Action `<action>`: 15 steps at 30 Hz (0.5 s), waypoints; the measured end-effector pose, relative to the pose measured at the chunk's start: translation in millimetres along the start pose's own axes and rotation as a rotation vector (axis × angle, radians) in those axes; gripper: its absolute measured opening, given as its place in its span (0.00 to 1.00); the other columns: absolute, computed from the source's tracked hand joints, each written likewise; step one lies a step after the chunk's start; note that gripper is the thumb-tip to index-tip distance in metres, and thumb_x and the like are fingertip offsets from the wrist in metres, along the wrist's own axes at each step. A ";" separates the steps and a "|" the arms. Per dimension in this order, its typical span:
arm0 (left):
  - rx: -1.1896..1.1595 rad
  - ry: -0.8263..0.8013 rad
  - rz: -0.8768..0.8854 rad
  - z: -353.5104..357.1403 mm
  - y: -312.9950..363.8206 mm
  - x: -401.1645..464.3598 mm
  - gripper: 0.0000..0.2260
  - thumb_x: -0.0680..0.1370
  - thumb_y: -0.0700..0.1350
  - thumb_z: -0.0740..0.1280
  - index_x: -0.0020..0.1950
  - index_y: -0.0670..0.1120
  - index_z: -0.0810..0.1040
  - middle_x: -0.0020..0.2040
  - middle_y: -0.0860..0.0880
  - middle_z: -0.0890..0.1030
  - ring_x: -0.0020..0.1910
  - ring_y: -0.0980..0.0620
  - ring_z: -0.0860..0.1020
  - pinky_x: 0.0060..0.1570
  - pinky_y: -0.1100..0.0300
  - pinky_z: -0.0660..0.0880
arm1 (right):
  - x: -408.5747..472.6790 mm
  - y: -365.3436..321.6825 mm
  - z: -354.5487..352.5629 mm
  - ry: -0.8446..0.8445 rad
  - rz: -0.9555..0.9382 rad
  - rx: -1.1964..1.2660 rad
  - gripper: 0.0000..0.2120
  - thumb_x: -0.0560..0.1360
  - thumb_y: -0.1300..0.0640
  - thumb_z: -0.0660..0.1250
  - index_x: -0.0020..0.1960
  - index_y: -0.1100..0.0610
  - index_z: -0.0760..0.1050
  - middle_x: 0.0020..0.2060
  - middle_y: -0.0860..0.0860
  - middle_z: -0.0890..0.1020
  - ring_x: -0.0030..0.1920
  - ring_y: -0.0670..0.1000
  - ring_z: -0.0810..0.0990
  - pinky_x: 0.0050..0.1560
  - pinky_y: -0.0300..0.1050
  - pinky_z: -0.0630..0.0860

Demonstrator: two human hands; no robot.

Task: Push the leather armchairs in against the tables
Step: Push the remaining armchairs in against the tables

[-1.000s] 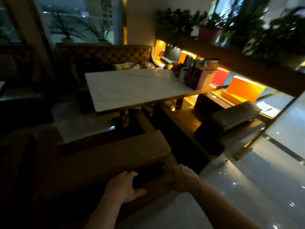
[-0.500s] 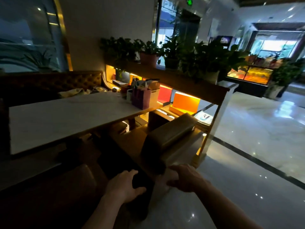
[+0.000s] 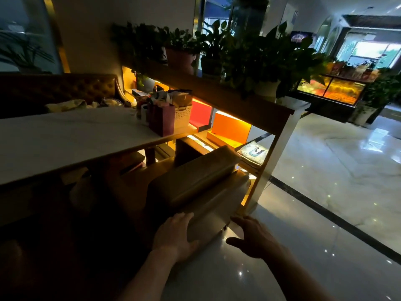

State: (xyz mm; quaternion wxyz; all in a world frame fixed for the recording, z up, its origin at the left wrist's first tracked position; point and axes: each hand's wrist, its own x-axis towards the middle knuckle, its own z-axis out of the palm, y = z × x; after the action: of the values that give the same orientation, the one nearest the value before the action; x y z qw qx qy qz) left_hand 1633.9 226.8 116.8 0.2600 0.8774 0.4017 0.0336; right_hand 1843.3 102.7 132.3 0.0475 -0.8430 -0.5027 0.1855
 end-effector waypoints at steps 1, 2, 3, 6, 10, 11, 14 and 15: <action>-0.012 0.007 -0.003 8.0 1.9 21.6 0.39 0.74 0.65 0.67 0.79 0.56 0.53 0.79 0.52 0.55 0.77 0.50 0.53 0.73 0.52 0.56 | 18.4 9.0 -1.8 -0.003 -0.002 -0.011 0.37 0.75 0.40 0.69 0.78 0.46 0.58 0.73 0.50 0.67 0.70 0.52 0.68 0.66 0.46 0.69; -0.024 0.018 -0.010 16.5 2.9 42.7 0.40 0.74 0.65 0.67 0.79 0.56 0.52 0.80 0.52 0.54 0.78 0.50 0.51 0.74 0.52 0.54 | 37.5 17.5 -3.2 -0.005 -0.003 -0.019 0.37 0.74 0.39 0.69 0.78 0.46 0.58 0.73 0.50 0.67 0.69 0.52 0.69 0.65 0.45 0.70; -0.033 0.032 -0.024 24.6 3.2 63.7 0.40 0.73 0.66 0.67 0.79 0.56 0.51 0.80 0.52 0.53 0.78 0.50 0.49 0.75 0.51 0.53 | 57.6 25.0 -4.7 -0.012 0.000 -0.022 0.37 0.74 0.38 0.69 0.78 0.46 0.58 0.73 0.50 0.67 0.69 0.52 0.69 0.65 0.45 0.70; -0.050 0.042 -0.088 49.9 2.4 117.7 0.41 0.73 0.66 0.66 0.79 0.57 0.50 0.80 0.51 0.51 0.78 0.49 0.47 0.75 0.48 0.52 | 116.5 43.7 -7.4 -0.063 -0.007 -0.050 0.38 0.74 0.38 0.68 0.78 0.45 0.57 0.75 0.50 0.65 0.71 0.53 0.67 0.68 0.49 0.69; -0.046 0.006 -0.150 77.9 -1.2 167.6 0.40 0.74 0.65 0.64 0.79 0.57 0.47 0.80 0.52 0.49 0.78 0.49 0.47 0.75 0.49 0.51 | 183.7 56.8 -7.5 -0.104 -0.035 -0.067 0.38 0.74 0.37 0.68 0.78 0.44 0.57 0.76 0.49 0.63 0.74 0.53 0.64 0.71 0.51 0.67; -0.043 -0.007 -0.166 82.9 -2.5 176.2 0.40 0.74 0.66 0.64 0.79 0.57 0.47 0.80 0.52 0.49 0.78 0.49 0.47 0.75 0.48 0.51 | 197.6 58.7 -6.6 -0.119 -0.050 -0.078 0.37 0.74 0.37 0.68 0.78 0.44 0.57 0.77 0.50 0.62 0.74 0.54 0.63 0.72 0.52 0.66; -0.042 -0.039 -0.219 96.3 -3.9 197.7 0.40 0.74 0.65 0.65 0.79 0.57 0.46 0.80 0.52 0.49 0.78 0.49 0.47 0.74 0.48 0.51 | 234.0 65.4 -1.0 -0.158 -0.099 -0.107 0.38 0.74 0.36 0.67 0.79 0.44 0.55 0.78 0.51 0.60 0.76 0.55 0.61 0.73 0.54 0.65; -0.045 -0.050 -0.232 100.2 -3.6 206.3 0.40 0.75 0.65 0.65 0.79 0.57 0.46 0.80 0.52 0.49 0.78 0.49 0.46 0.74 0.49 0.51 | 246.8 68.4 1.2 -0.169 -0.112 -0.121 0.39 0.74 0.36 0.67 0.79 0.44 0.55 0.78 0.51 0.60 0.76 0.56 0.61 0.73 0.54 0.65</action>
State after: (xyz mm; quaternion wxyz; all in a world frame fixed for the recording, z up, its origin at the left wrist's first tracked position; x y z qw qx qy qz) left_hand 1797.5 334.7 -2.3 0.2917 0.8196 0.4930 -0.0097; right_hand 2004.7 282.5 47.5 -0.0356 -0.7963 -0.5614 0.2225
